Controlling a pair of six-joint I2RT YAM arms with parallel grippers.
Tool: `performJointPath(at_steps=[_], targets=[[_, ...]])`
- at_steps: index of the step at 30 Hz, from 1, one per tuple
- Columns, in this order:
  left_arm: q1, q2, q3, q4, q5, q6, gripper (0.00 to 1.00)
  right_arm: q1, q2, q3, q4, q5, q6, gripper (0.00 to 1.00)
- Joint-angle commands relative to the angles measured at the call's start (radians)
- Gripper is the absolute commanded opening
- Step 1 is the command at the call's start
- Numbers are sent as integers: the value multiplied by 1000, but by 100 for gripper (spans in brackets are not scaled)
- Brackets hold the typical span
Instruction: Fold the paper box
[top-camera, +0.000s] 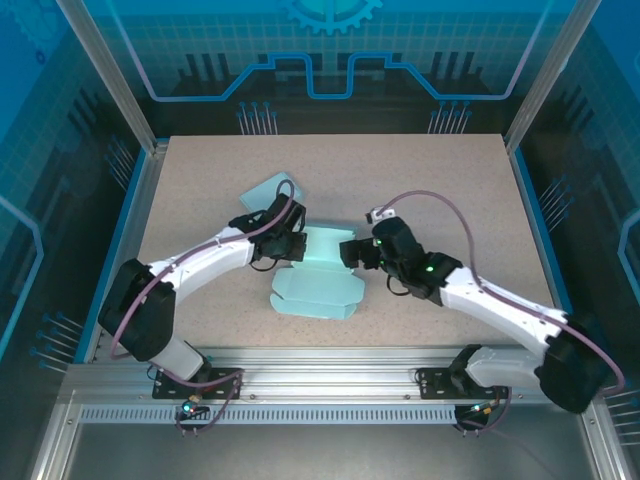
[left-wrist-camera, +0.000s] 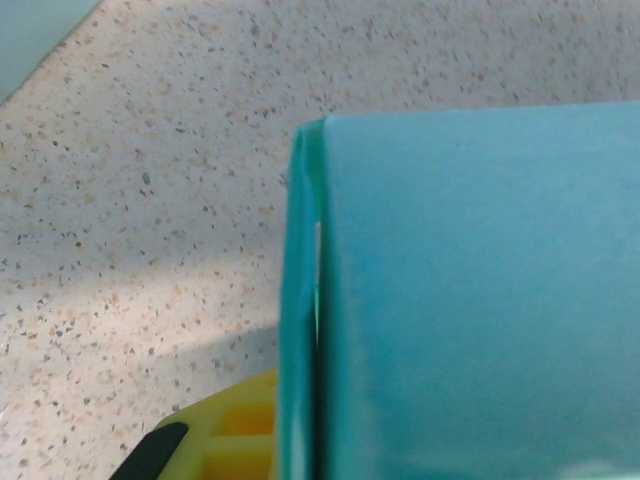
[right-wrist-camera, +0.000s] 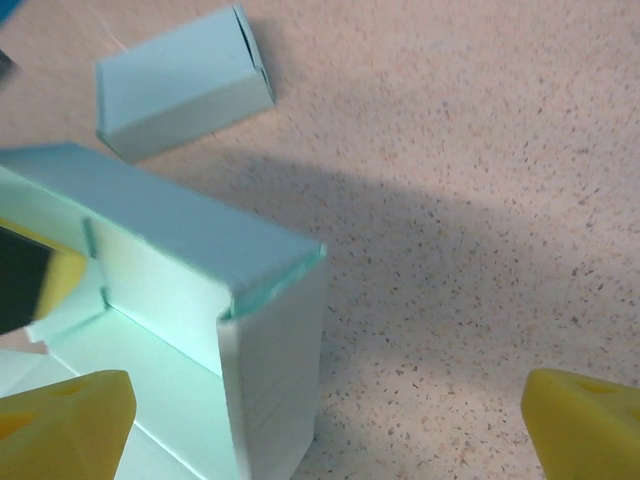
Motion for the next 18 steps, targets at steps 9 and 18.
performJointPath(at_steps=[9,18], targets=[[-17,226,203,-390,51,208,0,-122,-239,-72,-166,-77,25,100],[-41,449,337,-452,-124,226,0,-169,-273,-94,-162,-109,40,100]])
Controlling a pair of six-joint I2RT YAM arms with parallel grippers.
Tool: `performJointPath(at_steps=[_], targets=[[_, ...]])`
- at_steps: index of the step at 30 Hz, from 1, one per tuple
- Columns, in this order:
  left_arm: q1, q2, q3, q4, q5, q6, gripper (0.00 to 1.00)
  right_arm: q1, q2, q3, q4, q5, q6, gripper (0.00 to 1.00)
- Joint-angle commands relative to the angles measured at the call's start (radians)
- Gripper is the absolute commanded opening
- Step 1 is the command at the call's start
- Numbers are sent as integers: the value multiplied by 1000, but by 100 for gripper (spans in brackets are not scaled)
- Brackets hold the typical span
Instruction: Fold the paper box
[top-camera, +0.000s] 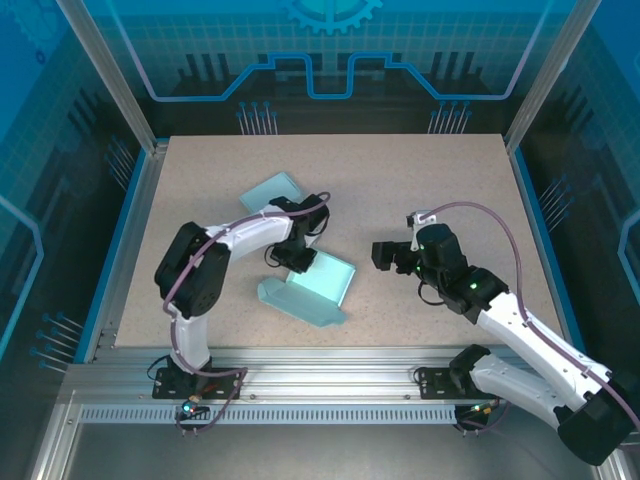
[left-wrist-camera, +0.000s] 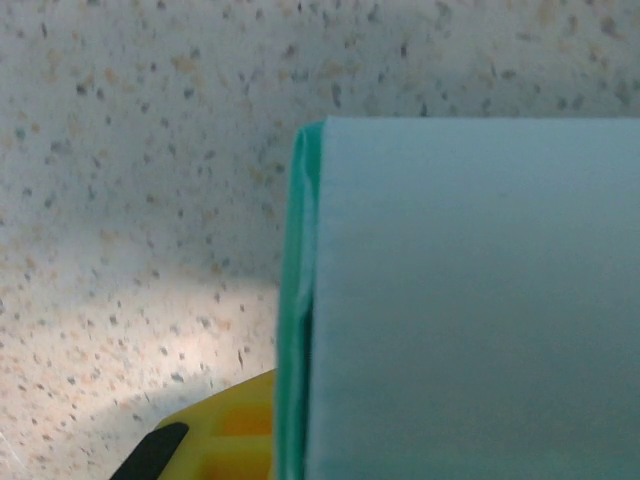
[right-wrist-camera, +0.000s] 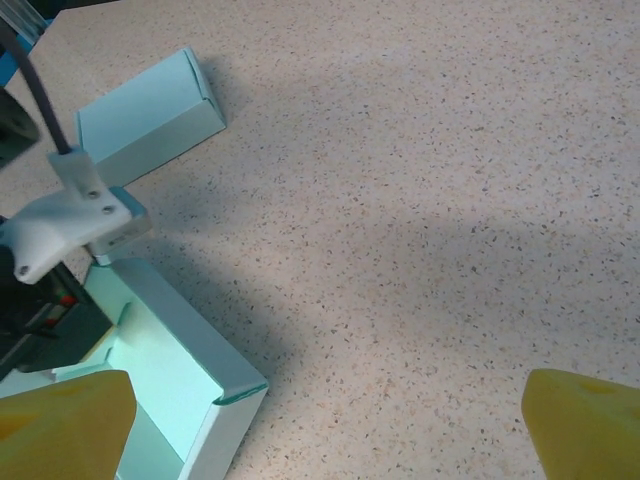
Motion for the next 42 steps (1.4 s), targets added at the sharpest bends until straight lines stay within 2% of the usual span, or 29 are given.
performJointPath(at_steps=[1,7,13,20,25,30,31,33,34,42], targets=[[-17,86,60,-85,-152,11,0,-15,-13,-13,-15,-23,14,100],[-34,219,162,-184,-350,-69,0,-25,-21,-26,4,-29,16,100],[-57,310,225,-223,-480,-119,0,-28,-40,-34,0,-27,17,100],[-69,317,213,-151,-500,-106,0,-31,-64,-41,-3,-23,21,100],[-85,268,178,5,-512,30,0,-32,-71,-42,-3,-19,24,100],[-90,250,188,202,-476,234,7,-32,-68,-44,-3,-13,33,100],[-91,256,206,218,-466,273,11,-32,-70,-44,-7,-14,35,100],[-98,271,232,248,-461,335,28,-32,-74,-44,-10,-12,36,100],[-99,280,247,260,-457,363,32,-33,-77,-45,-14,-9,36,100],[-102,323,329,257,-451,415,47,-33,-100,-45,-33,5,35,100]])
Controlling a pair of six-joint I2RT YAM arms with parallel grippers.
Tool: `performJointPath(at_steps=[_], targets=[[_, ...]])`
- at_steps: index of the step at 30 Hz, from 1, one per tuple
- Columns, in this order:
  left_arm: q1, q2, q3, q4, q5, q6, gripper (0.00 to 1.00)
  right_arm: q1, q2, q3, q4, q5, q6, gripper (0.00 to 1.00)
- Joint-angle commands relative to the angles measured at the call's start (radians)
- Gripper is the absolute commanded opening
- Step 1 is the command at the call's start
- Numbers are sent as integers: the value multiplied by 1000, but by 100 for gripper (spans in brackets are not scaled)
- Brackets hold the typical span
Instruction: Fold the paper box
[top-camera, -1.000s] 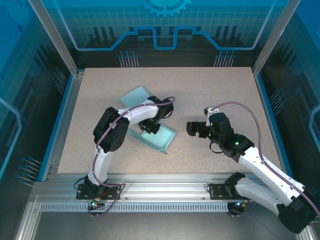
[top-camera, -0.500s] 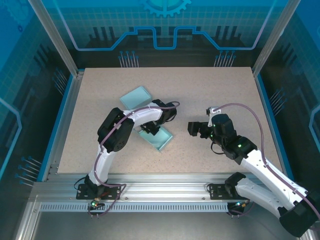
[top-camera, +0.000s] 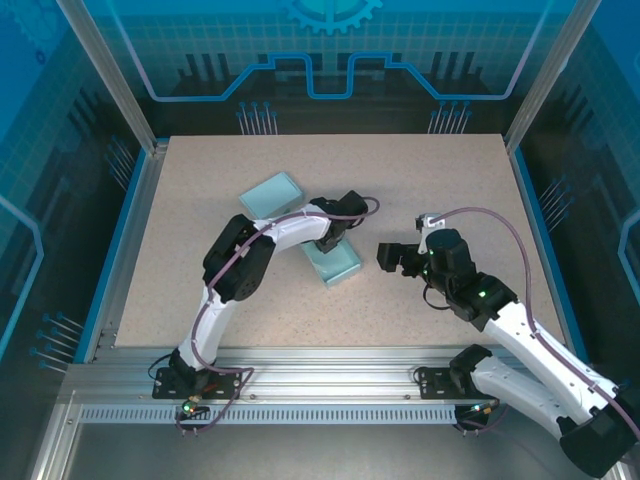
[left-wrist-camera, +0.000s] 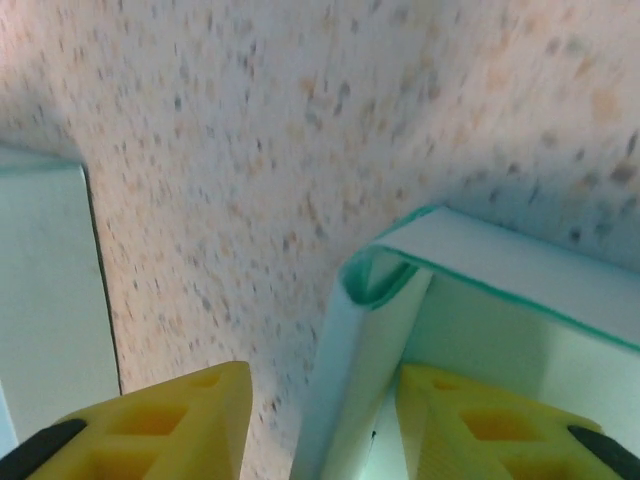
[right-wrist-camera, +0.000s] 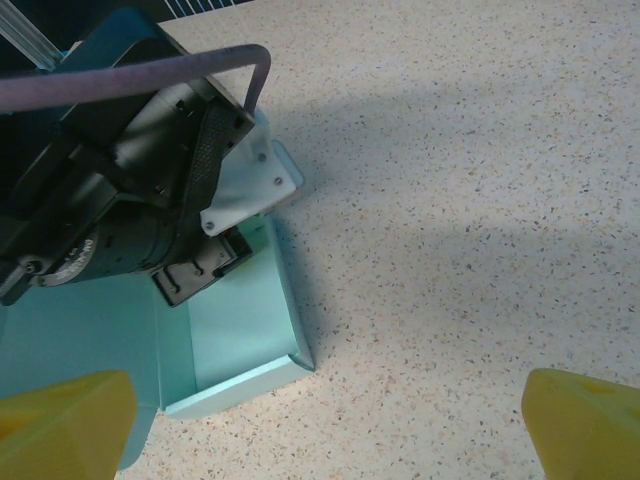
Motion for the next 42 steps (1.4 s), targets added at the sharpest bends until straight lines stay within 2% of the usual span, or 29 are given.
performJointPath(at_steps=[1,8,11,15,21,25,28,36,39,42], targets=[[-9,19,35,28,11,44,48,-13,-17,-12,-28,22,7,100],[-23,-75,119,-2,-6,47,62,-12,-11,-14,-28,35,11,100],[-37,-127,140,-19,-27,40,72,-12,-6,-22,-26,42,17,100],[-47,-213,130,-40,-58,-25,79,-14,18,-26,-25,45,25,100],[-49,-435,-21,0,-71,-211,99,-19,137,-8,-22,49,27,100],[-45,-617,-189,66,-63,-339,99,-20,249,21,1,-4,10,89],[-16,-731,-308,96,25,-442,99,-22,323,36,45,-50,0,85],[138,-922,-619,261,427,-679,99,-23,458,69,121,-117,-16,83],[165,-924,-661,323,534,-730,99,-20,493,84,125,-131,-17,83],[165,-885,-650,317,563,-739,99,-16,506,92,122,-128,-21,84]])
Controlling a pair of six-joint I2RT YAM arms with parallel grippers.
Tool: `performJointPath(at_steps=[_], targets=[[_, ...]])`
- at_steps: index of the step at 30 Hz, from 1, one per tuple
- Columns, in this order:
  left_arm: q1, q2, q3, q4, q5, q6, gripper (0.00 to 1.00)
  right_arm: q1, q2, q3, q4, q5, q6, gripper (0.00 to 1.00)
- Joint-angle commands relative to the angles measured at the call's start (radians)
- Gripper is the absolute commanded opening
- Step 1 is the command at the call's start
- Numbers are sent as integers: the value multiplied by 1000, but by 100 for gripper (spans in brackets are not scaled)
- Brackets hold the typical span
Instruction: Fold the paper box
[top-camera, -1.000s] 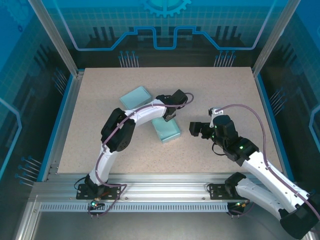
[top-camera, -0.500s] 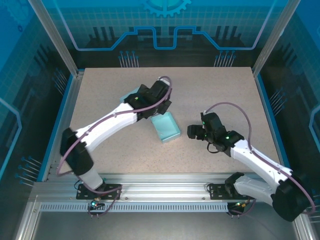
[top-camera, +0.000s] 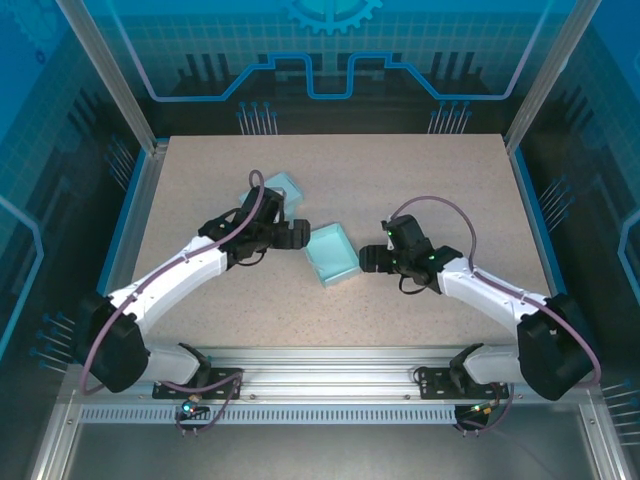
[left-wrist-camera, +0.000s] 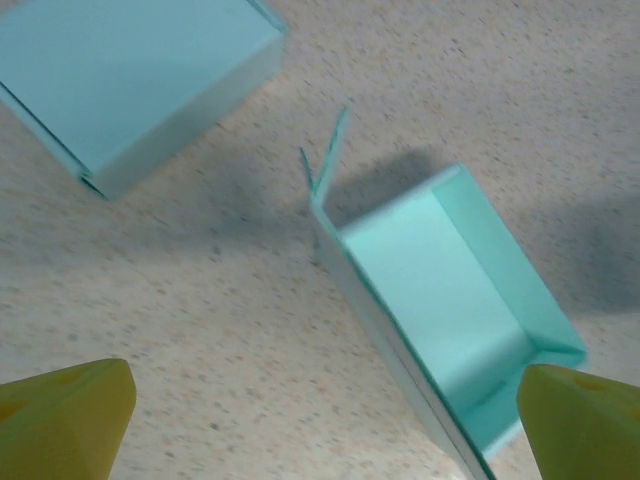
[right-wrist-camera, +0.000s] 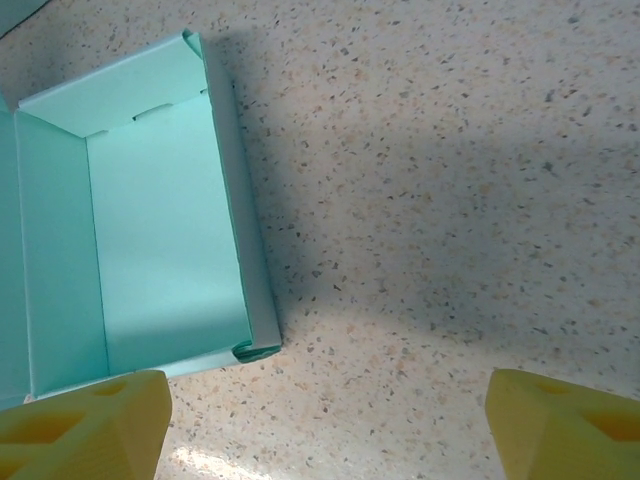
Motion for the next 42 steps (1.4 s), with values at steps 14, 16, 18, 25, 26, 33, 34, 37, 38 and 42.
performJointPath(at_steps=[14,16,18,25,26,33,34,37,38,42], targets=[[2,218,237,-42,146,132,34,3,-78,7,-30,61,-25,91],[2,264,305,-96,133,192,26,4,-86,6,-39,67,-23,93],[2,315,383,-156,125,271,22,4,-94,3,-48,76,-22,94],[0,455,582,-288,142,697,6,1,-116,0,-75,111,-18,100],[-2,466,595,-294,143,780,5,-1,-120,0,-81,117,-18,100],[-45,455,563,-247,204,1268,5,-5,-154,-7,-80,131,-7,100],[-44,451,557,-215,214,1290,5,-6,-159,-10,-77,128,-9,100],[-51,449,568,-153,234,1334,7,-5,-176,-14,-76,129,-9,100],[-57,450,577,-141,230,1347,7,-5,-184,-18,-73,133,-9,100],[-85,446,581,-110,223,1416,7,-6,-214,-42,-50,132,-15,100]])
